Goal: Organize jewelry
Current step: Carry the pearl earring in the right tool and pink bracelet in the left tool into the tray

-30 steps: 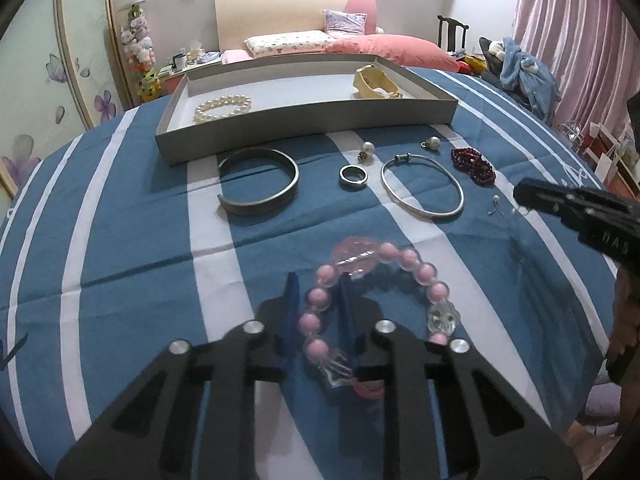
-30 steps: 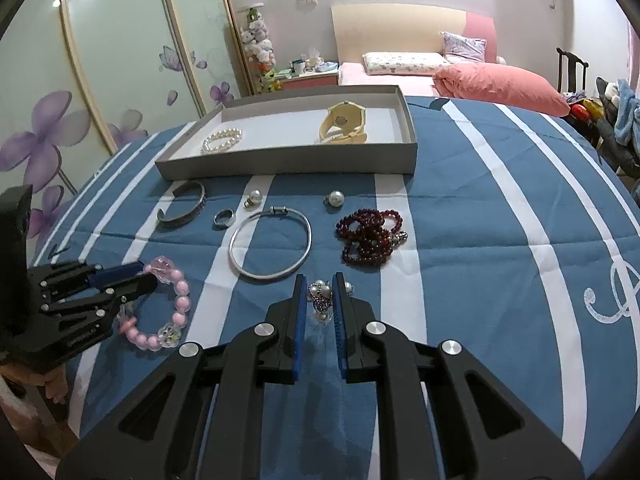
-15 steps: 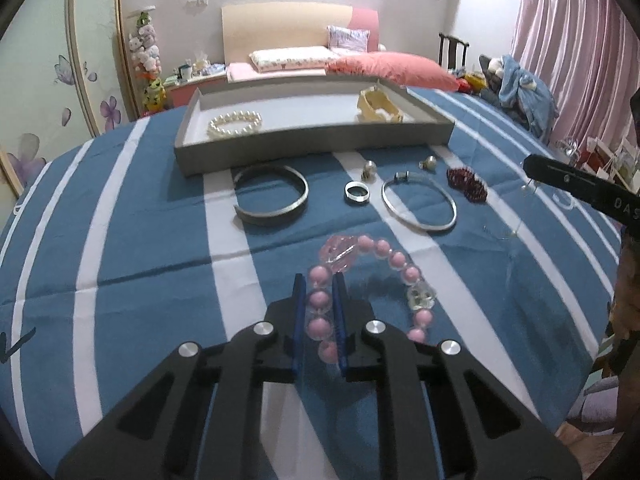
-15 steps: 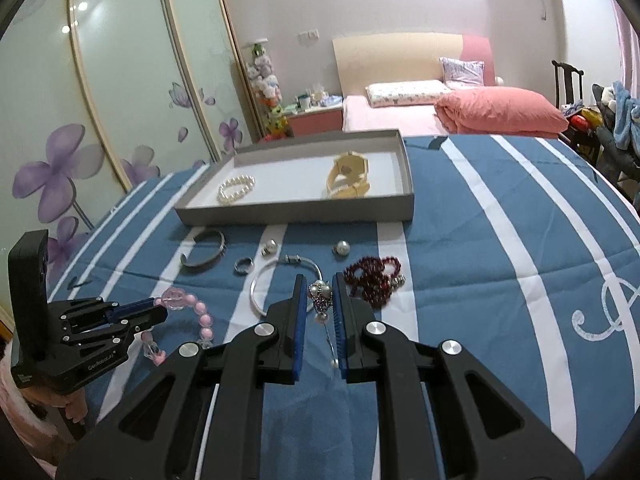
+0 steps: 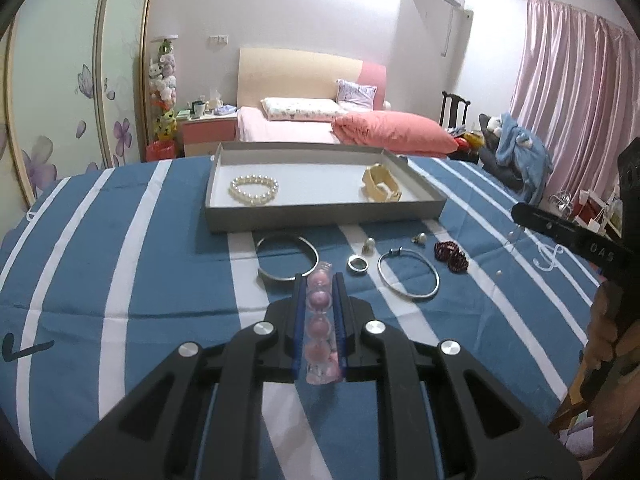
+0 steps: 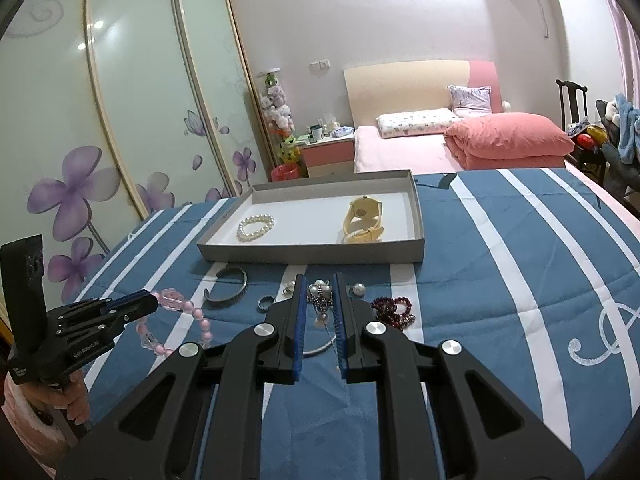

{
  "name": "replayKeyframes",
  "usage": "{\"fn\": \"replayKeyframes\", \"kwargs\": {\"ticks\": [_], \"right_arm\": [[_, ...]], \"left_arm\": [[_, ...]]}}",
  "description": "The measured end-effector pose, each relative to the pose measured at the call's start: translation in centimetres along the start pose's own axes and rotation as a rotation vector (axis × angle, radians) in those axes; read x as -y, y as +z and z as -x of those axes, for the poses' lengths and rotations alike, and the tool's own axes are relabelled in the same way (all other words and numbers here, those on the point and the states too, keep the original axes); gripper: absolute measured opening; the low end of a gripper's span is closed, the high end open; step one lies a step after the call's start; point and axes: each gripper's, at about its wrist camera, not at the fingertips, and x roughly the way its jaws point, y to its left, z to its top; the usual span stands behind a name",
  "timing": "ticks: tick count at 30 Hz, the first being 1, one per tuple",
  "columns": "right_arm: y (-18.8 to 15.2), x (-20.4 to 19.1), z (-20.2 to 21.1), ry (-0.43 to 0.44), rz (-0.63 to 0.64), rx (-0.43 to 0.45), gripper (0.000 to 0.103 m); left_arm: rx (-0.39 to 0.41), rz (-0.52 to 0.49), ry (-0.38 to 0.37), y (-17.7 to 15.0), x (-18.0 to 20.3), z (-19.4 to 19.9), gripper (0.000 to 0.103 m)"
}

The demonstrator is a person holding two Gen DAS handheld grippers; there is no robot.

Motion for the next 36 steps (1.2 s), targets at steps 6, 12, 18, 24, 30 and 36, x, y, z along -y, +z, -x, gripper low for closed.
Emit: {"fn": "replayKeyframes", "kwargs": {"ticks": [6,12,18,24,30,36], "right_arm": [[0.5,-0.3,0.2,0.014,0.002,0.024,0.014],[1.1,-0.8,0.8,0.03,0.004,0.067,0.014],[1.5,-1.3,1.1,0.041,0.008,0.104,0.014],[1.9,-1.9,1.5,0.049,0.017,0.14,0.014],[2.1,-2.3,1.5,0.048,0.029,0.167,0.014],[2.8,-2.6,1.3,0.044,0.047,0.184,0.014]], "left_arm": [[0.032,0.009,-0.008,0.4,0.2,0.6,0.014],[0.075,0.031,-0.009,1.0,-0.2,1.4,0.014],[0.121,0.044,-0.007,1.7,-0.3,2.4,0.014],[0.161,0.059,-0.003,2.3,-0.4,3.1,0.014],[0.189,0.06,0.0,3.1,-0.1,3.5,0.014],[0.217,0.049,0.015,4.3,0.2,3.4,0.014]]}}
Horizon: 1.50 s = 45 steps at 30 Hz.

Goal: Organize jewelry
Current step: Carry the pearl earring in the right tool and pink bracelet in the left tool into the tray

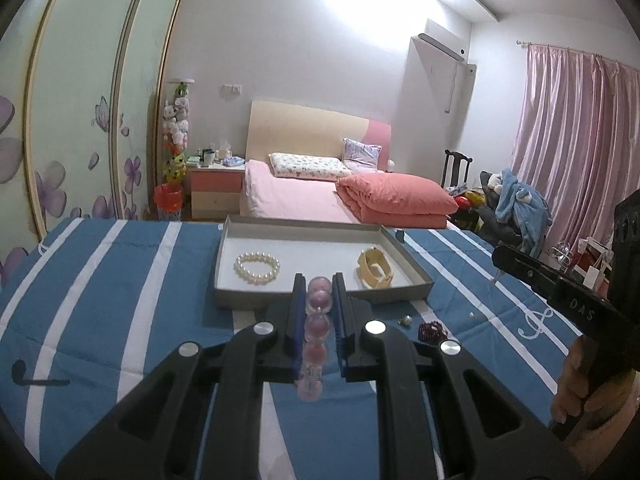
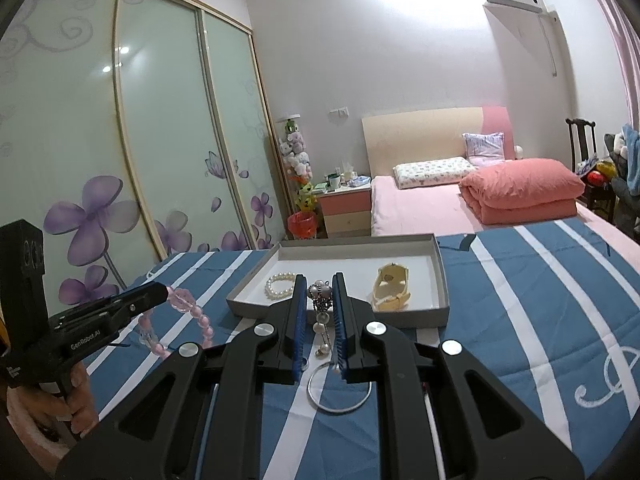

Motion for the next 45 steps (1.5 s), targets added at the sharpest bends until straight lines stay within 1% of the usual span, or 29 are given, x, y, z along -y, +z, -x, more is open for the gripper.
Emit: {"fn": "replayKeyframes", "kwargs": {"ticks": [5,8,13,16,23,27,35,42,45], "right_arm": [[1.5,-0.3,-0.5,-0.009,0.029,0.045,0.014],[2.3,-0.1,-1.2,-0.012,0.024,0.071,0.014],[3.5,0.1,-3.0,-0.035,0.024,0.104,0.014],[4.0,0.4,-4.5,-0.045,0.02,0.104,0.014],[4.6,2.0,-8.7,-0.072,0.003,0.074,0.014],[4.9,2.9,-11.0,-0.081,-0.015,0.055,0.014],[4.1,3.5,-14.9,-0.101,-0.019,0.005,0.014],[3.4,4.0,-16.9,-0.124,-0.044,-0.04,0.014],[3.3,4.2,-17.6,-0.121,-0.05,-0.058,0.014]], "left_arm": [[0.037,-0.016,0.022,1.6,0.1,-0.6,0.014],[0.068,-0.015,0.039,2.8,0.0,-1.2,0.014],[0.102,-0.015,0.06,4.5,0.1,-2.7,0.014],[0.108,-0.018,0.072,5.3,0.2,-4.1,0.014],[0.085,-0.005,0.085,7.2,-0.6,-8.5,0.014],[0.066,0.001,0.097,7.5,-1.1,-11.0,0.014],[0.02,0.025,0.124,7.4,-2.3,-15.7,0.014],[-0.015,0.037,0.139,6.6,-3.5,-18.2,0.014],[-0.025,0.041,0.141,6.4,-3.9,-18.9,0.014]]}}
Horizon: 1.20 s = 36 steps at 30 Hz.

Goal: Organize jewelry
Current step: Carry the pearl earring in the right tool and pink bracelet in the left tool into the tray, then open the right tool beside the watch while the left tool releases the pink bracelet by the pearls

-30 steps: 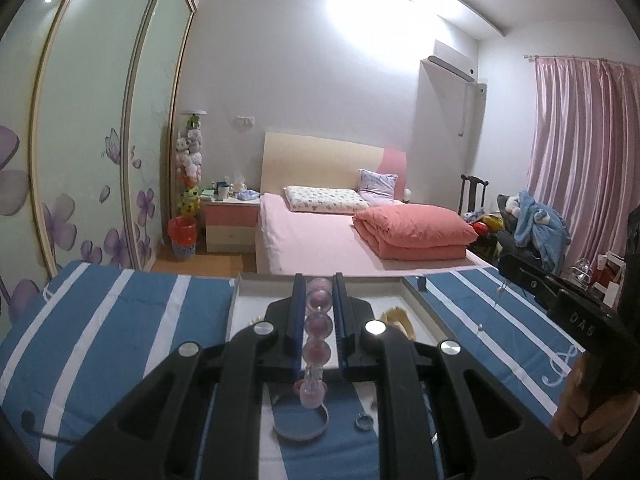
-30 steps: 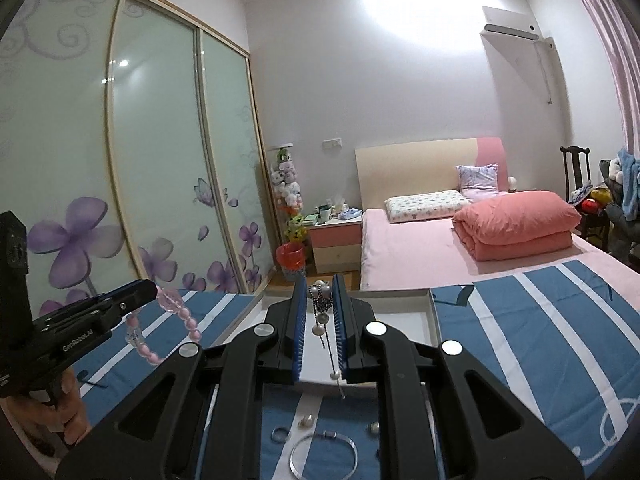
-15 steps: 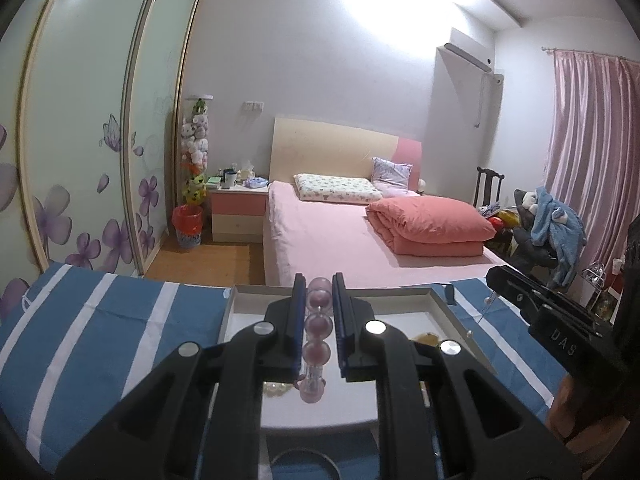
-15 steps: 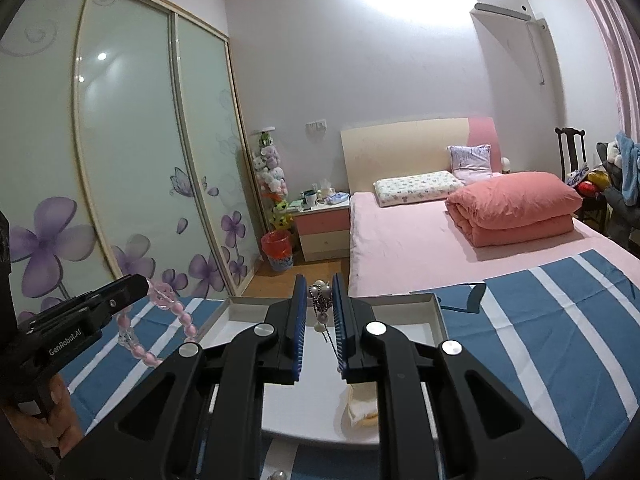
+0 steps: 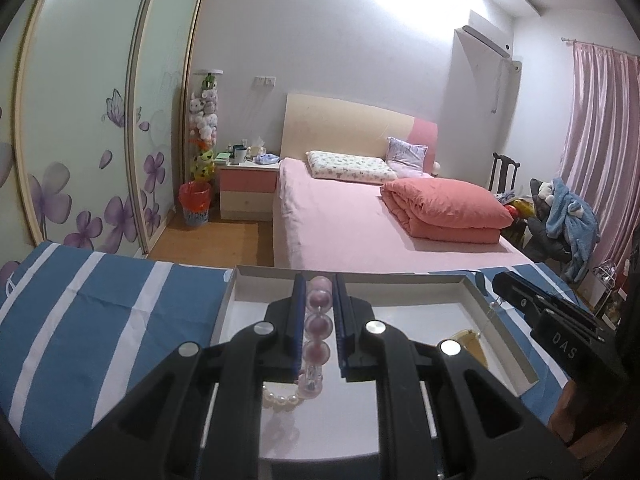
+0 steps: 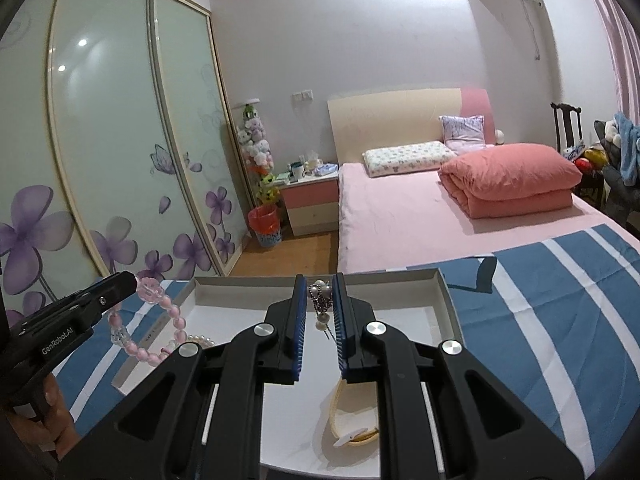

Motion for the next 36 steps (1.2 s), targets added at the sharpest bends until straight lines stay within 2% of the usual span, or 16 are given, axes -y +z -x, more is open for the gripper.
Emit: {"fn": "replayKeyframes", "kwargs": {"ticks": [14,16,18,29,36], "right_arm": [[-0.6,0.0,-1.5,-0.003,-0.006,-0.064,0.016],[-0.6,-0.1,-1.6,-0.006,-0.005,-0.07,0.024],[-0.5,-0.1,-1.4,-0.008,-0.008,-0.062,0.045],[-0.4,0.1,-1.1,-0.011,-0.009,-0.044,0.046],[-0.2,0.1,0.1,-0.007,-0.004,-0.03,0.046]], "left_arm": [[-0.049,0.012,0.024,-0.5,-0.3,-2.4,0.014],[-0.047,0.014,0.033,-0.5,-0.3,-2.5,0.014],[-0.041,0.015,0.035,-0.4,-0.4,-2.6,0.016],[-0.036,0.029,0.047,-0.3,-1.1,-2.0,0.019],[-0.02,0.031,0.055,-0.3,-1.3,0.0,0.021]]}}
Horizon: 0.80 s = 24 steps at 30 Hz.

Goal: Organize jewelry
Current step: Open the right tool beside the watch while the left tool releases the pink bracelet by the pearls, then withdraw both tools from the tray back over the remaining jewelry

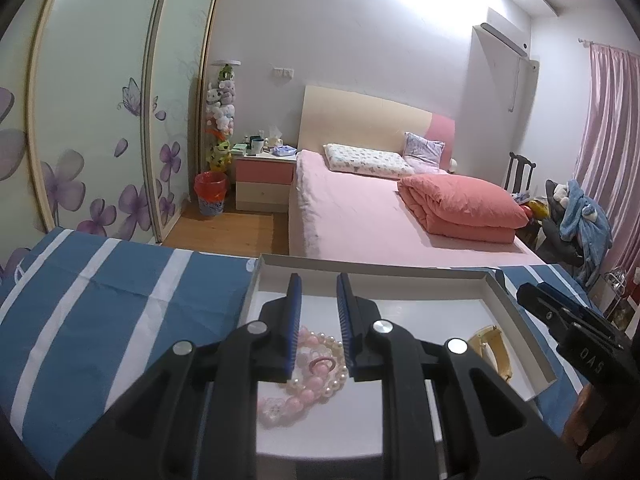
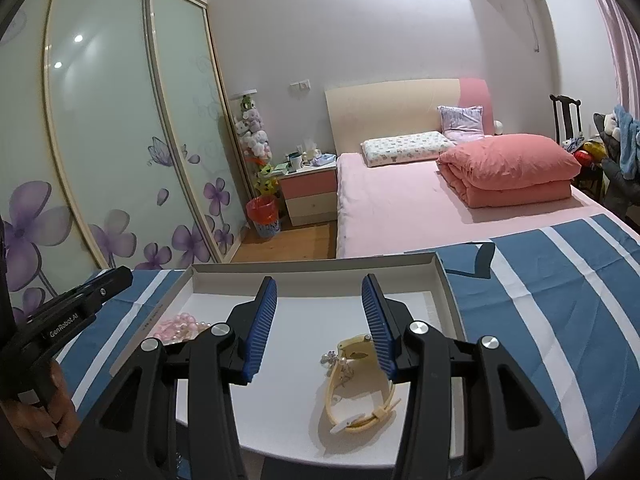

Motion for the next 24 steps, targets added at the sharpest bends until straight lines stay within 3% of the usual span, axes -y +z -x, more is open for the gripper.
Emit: {"fn": "replayKeyframes", "kwargs": {"ticks": [13,24], "right_arm": [[-2.2,-0.1,4.7,0.004,0.025,-0.018,0.046],[-6.3,1.1,8.1,0.006,-0.027,-0.104,0.046]], "left_arm": [[-0.023,0.008,-0.037,-3.1,-1.2,5.7,0.032],[-0.146,0.018,-0.053,-8.3,-1.2,8.5,0.05]]}}
